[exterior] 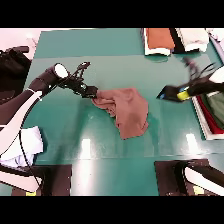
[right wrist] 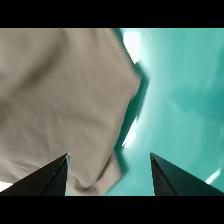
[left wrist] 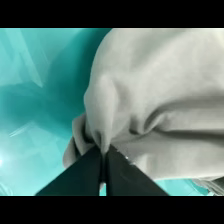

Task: Fold the shirts.

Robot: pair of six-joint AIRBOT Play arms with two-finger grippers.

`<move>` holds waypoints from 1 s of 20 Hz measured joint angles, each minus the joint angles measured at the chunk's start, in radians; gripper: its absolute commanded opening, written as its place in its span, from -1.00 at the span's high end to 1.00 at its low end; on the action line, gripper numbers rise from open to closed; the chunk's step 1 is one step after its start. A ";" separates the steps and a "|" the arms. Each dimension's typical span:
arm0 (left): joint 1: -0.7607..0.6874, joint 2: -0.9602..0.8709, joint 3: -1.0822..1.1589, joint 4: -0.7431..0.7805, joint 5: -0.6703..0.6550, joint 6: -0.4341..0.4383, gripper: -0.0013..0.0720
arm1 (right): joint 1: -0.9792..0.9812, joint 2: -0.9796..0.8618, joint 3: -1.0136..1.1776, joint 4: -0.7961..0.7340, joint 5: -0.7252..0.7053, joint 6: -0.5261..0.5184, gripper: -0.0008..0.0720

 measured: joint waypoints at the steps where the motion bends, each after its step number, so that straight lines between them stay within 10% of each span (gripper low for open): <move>1: 0.001 0.000 0.004 0.002 -0.005 0.000 0.90 | 0.019 -0.039 -0.038 0.029 -0.041 -0.001 -0.60; 5: 0.002 0.000 0.013 0.018 -0.023 0.000 0.90 | 0.101 -0.192 -0.073 0.087 -0.153 -0.006 -0.07; 7: 0.002 0.000 0.014 0.023 -0.029 0.000 0.90 | 0.135 -0.252 -0.050 0.098 -0.183 -0.009 0.93; 20: -0.011 0.524 0.223 0.294 -0.010 0.000 0.91 | 0.109 0.092 0.494 -0.023 0.012 -0.069 0.94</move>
